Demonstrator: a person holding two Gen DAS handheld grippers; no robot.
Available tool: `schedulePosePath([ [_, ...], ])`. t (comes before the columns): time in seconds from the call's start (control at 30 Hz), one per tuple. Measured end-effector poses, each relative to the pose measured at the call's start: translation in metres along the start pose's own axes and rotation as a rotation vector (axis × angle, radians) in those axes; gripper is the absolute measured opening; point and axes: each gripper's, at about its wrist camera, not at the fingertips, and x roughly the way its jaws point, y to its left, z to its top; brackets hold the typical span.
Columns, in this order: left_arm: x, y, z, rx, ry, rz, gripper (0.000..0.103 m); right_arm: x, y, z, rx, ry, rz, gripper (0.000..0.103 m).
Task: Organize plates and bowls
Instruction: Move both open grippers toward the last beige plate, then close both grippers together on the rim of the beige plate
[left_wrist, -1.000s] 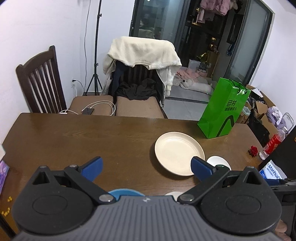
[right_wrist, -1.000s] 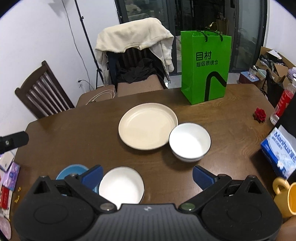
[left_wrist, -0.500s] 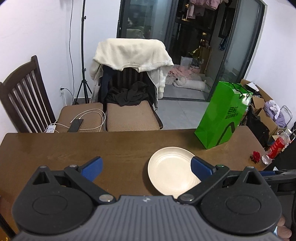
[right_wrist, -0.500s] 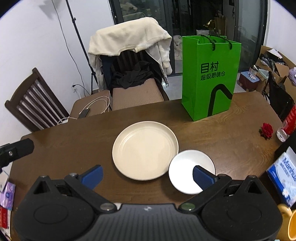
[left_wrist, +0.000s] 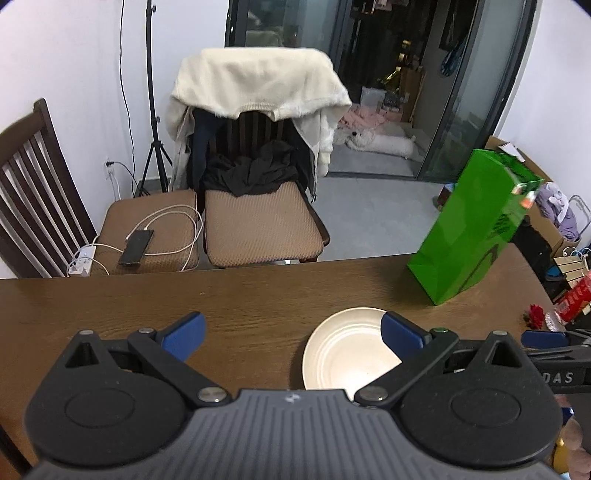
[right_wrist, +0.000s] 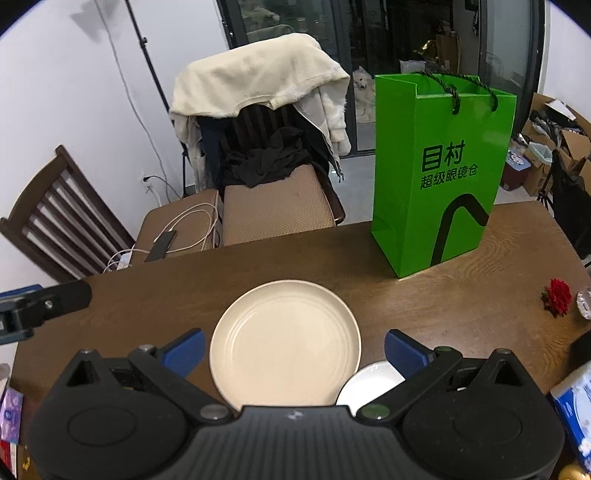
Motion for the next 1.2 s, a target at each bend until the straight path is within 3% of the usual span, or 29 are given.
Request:
schedulePosePath([
  [0.3,0.067,0.002,0.006,0.008,0.022,0.067,0.103,0.048,-0.022,0.018,-0.007,0.026,-0.077,0.103],
  [0.63,0.130,0.009,-0.022,-0.013,0.143,0.048,0.101,0.106,-0.043,0.002,0.008,0.103,-0.103,0.093],
  [0.83,0.149,0.012,-0.035,-0.020,0.200,0.042,0.090,0.134,-0.049,-0.008,0.008,0.142,-0.112,0.075],
  [0.97,0.161,0.011,-0.042,-0.008,0.227,0.051,0.075,0.145,-0.049,-0.012,0.005,0.158,-0.111,0.061],
  [1.2,0.173,0.005,-0.051,0.018,0.265,0.025,0.062,0.157,-0.055,-0.022,0.010,0.186,-0.121,0.042],
])
